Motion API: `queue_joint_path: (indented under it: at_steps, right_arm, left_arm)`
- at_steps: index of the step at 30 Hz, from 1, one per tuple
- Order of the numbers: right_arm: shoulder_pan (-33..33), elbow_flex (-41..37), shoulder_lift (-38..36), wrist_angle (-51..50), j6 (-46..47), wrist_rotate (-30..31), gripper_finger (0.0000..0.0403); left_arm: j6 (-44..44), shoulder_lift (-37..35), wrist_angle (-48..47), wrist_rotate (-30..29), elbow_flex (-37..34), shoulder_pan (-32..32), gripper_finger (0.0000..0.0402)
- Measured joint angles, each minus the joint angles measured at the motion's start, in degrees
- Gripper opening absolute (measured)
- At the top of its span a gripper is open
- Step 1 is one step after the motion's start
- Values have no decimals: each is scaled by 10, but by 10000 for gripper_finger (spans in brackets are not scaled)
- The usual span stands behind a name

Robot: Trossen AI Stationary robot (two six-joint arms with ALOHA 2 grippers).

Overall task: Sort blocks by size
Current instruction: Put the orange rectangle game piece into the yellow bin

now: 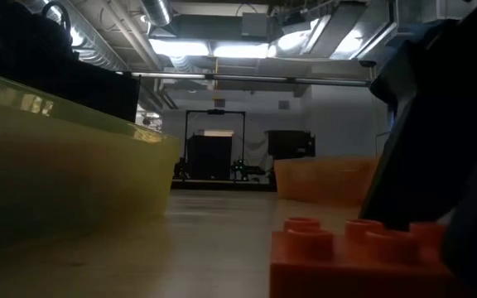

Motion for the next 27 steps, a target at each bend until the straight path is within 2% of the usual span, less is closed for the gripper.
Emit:
queue_joint_path:
  at_steps: [12,15,19,27]
  right_arm:
    - [-1,0,8,-43,-1,-20,208]
    - [-1,0,8,-42,-1,-18,192]
    - [-6,0,8,-37,-4,-24,144]
    - [-39,-1,-7,-42,-48,-42,144]
  left_arm:
    - [0,0,0,0,0,0,205]
    - [0,0,0,0,0,0,205]
    - [0,0,0,0,0,0,205]
    - [0,0,0,0,0,0,205]
